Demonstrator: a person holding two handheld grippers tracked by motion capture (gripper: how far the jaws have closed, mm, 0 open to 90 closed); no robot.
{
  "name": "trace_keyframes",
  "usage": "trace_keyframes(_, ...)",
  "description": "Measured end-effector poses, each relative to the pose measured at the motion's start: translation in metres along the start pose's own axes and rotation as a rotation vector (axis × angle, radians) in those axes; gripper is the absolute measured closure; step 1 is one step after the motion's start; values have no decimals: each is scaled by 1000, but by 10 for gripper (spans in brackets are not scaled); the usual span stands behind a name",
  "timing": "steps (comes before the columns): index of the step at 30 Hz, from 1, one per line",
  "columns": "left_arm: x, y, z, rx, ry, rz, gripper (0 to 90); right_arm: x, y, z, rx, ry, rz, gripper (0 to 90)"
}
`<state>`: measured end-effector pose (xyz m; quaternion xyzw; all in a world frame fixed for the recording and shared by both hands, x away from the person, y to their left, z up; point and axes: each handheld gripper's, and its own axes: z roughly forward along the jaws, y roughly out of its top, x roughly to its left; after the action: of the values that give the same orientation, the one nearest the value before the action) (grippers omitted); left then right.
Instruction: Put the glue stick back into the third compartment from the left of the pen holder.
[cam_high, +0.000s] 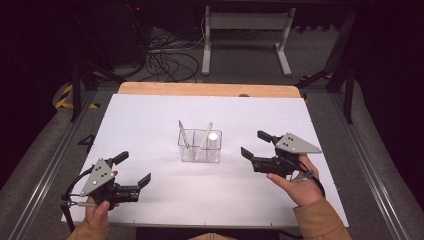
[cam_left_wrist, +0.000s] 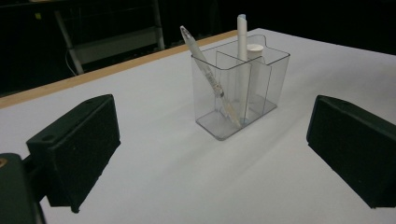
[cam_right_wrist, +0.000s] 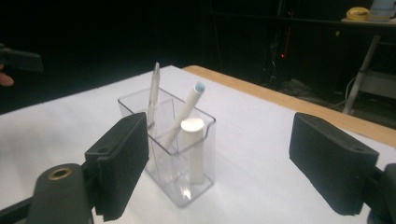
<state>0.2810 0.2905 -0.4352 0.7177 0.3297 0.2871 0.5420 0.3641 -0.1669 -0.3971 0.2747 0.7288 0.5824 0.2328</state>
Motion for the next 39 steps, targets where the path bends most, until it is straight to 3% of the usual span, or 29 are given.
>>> trace_keyframes(20, -2, -1, 1, 6, 13, 32, 33, -11, -53, -18, 5, -32, 22, 203)
trace_keyframes(29, -2, -1, 0, 1, 11, 33, 33, -14, -80, -19, 70, -57, 33, 200)
trace_keyframes(36, -1, -2, 1, 11, 16, 31, 33, -16, -85, -17, 90, -79, 92, 200)
trace_keyframes(39, -1, -2, 1, 11, 13, 28, 33, -17, -85, -17, 87, -82, 92, 200)
